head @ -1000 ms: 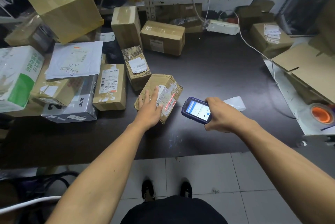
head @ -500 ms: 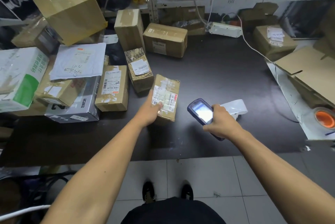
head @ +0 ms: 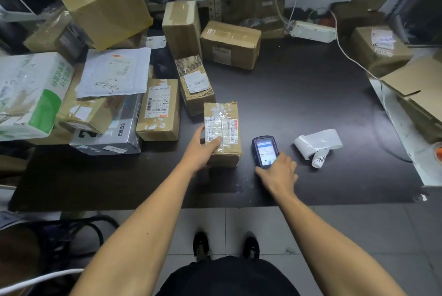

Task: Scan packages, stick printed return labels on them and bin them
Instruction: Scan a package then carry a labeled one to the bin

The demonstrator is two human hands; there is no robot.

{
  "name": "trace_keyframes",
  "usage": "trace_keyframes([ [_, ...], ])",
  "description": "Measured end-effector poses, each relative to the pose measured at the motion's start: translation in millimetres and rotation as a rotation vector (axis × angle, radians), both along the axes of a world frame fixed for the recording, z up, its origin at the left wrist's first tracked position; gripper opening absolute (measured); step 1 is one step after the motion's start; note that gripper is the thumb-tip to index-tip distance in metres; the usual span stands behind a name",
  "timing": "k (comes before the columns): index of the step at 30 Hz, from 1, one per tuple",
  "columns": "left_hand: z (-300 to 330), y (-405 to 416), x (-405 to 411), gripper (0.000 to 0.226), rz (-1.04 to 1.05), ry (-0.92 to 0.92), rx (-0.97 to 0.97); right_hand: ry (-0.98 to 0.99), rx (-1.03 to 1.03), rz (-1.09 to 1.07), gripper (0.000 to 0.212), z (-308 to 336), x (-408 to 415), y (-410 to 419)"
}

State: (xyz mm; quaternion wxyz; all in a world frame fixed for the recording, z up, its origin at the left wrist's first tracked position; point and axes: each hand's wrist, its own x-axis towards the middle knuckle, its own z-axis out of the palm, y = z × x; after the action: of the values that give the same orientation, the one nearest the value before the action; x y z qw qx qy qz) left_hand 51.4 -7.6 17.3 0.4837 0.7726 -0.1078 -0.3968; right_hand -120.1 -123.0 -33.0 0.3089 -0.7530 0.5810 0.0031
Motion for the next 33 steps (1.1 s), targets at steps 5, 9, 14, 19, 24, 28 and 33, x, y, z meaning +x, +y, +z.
trace_keyframes([
  [5, 1.0, 0.9, 7.0, 0.067, -0.064, -0.114, 0.071, 0.034, -0.008, -0.01, 0.078, -2.4, 3.3, 4.4],
  [9, 1.2, 3.1, 12.8, 0.07, -0.136, -0.14, 0.063, 0.07, -0.001, 0.014, 0.085, -0.6, 3.5, 4.5],
  [14, 8.2, 2.3, 20.4, 0.071, -0.193, -0.531, 0.143, 0.02, -0.065, -0.017, 0.081, 7.3, -2.3, -0.2],
  [19, 22.4, -28.5, 12.3, 0.047, -0.378, -0.926, 0.057, -0.146, -0.228, -0.114, 0.05, 15.5, -17.9, -10.4],
  [24, 24.3, -85.1, -25.6, 0.032, -0.557, -0.849, -0.091, -0.196, -0.302, -0.233, 0.038, 17.8, -46.5, -47.1],
  [28, 6.1, -141.3, -64.5, 0.028, -0.698, -0.694, -0.056, -0.234, -0.277, -0.313, 0.037, 10.3, -71.5, -89.1],
  [33, -18.7, -207.0, -110.0, 0.04, -0.761, -0.536, 0.063, -0.25, -0.08, -0.422, 0.053, -3.5, -89.5, -147.5],
])
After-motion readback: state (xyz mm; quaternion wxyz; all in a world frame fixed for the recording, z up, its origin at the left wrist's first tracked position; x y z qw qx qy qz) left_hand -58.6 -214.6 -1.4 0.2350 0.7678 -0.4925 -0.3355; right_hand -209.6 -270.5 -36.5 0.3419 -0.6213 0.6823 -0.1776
